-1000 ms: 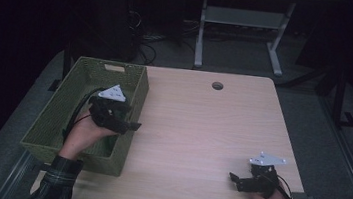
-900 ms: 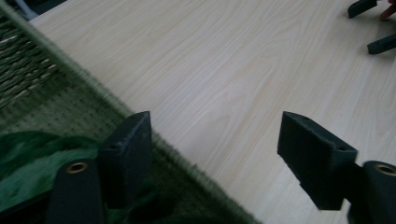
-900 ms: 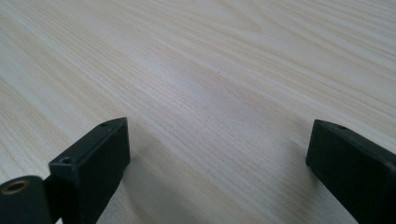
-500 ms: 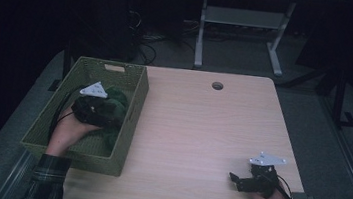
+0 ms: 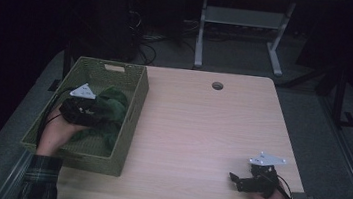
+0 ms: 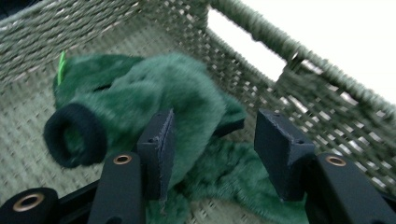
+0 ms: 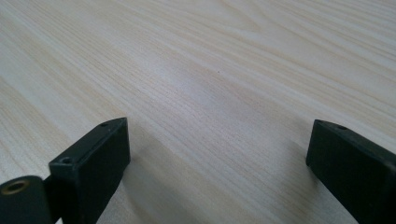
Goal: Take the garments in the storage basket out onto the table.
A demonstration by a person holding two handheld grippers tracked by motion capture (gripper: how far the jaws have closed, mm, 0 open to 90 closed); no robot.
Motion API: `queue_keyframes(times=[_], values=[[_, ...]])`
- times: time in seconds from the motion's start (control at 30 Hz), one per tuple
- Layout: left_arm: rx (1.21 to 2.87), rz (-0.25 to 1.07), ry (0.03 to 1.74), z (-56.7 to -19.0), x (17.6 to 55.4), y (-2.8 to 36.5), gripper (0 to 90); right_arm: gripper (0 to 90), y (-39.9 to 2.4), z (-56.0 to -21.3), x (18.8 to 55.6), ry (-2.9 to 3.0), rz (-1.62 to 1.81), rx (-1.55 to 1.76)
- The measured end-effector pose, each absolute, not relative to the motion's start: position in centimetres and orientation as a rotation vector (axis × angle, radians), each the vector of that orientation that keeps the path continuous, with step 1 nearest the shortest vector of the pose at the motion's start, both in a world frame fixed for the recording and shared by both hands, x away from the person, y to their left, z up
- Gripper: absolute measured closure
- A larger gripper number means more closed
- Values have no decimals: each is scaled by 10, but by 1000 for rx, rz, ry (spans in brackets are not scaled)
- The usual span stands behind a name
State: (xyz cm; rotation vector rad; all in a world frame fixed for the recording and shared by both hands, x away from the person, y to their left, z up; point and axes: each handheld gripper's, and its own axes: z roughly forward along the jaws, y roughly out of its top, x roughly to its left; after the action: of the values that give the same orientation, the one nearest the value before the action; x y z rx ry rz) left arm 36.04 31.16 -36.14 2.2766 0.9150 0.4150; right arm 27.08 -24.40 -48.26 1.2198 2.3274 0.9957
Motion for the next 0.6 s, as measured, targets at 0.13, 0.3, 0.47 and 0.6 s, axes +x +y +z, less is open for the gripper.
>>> queue_keyframes(times=[0.13, 0.3, 0.47, 0.6], values=[[2279, 425, 943, -366, 360, 319, 484, 60, -244, -483, 271, 2327, 996, 1220], [2299, 447, 967, -373, 363, 327, 471, 61, -244, -483, 271, 2327, 996, 1220], [2333, 452, 985, -383, 367, 331, 430, 60, -244, -483, 271, 2328, 996, 1220], [2358, 441, 999, -390, 370, 330, 405, 60, -244, -483, 271, 2328, 996, 1220]])
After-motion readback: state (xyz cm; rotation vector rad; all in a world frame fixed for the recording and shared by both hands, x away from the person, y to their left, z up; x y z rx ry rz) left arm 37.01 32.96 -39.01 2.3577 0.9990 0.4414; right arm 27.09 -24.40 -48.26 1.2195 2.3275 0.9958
